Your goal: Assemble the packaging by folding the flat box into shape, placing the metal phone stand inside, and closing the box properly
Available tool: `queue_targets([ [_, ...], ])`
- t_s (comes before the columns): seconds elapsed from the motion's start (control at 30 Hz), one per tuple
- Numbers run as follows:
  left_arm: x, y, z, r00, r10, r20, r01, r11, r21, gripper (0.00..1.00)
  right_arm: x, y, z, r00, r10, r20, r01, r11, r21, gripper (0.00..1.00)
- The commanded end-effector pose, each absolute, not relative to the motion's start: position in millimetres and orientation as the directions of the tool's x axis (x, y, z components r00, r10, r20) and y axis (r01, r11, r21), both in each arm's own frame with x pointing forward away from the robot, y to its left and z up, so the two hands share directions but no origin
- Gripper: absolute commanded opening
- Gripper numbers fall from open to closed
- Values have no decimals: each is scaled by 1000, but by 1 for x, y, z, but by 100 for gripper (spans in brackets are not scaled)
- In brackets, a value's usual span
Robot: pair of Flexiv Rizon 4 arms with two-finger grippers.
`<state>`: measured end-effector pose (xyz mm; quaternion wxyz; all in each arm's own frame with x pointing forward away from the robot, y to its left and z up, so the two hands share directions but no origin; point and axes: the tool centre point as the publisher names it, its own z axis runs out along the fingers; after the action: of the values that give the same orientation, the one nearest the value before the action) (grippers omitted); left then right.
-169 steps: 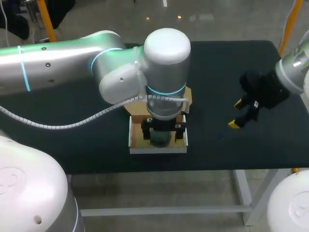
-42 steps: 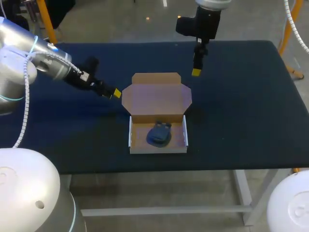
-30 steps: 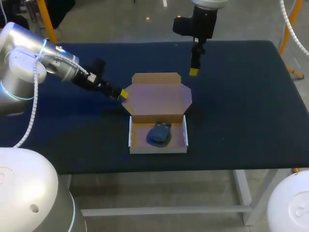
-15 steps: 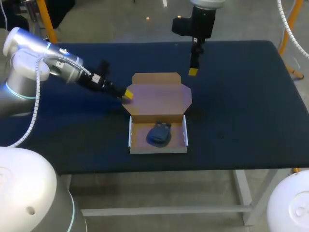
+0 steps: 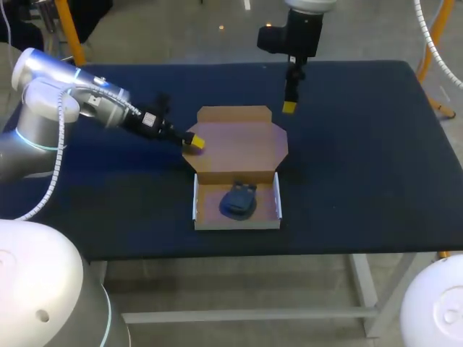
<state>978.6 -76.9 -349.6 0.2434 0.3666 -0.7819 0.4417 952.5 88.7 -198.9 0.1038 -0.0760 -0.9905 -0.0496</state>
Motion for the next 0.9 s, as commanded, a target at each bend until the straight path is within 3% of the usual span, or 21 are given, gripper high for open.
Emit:
queue_targets([
  [0.03, 976, -79, -350, -615, -355, 704, -787, 328, -523, 44, 952, 88, -198, -967, 138, 216, 159, 984, 82, 100],
  [0.23, 974, -82, -348, -618, -350, 704, -786, 313, -534, 41, 951, 88, -200, -966, 137, 220, 159, 984, 82, 100],
  [0.5, 971, -87, -343, -632, -334, 699, -775, 298, -558, 28, 949, 87, -200, -965, 145, 220, 165, 983, 75, 100],
  [0.9, 969, -93, -339, -646, -313, 696, -764, 269, -587, 28, 945, 88, -200, -963, 152, 221, 171, 983, 70, 100],
])
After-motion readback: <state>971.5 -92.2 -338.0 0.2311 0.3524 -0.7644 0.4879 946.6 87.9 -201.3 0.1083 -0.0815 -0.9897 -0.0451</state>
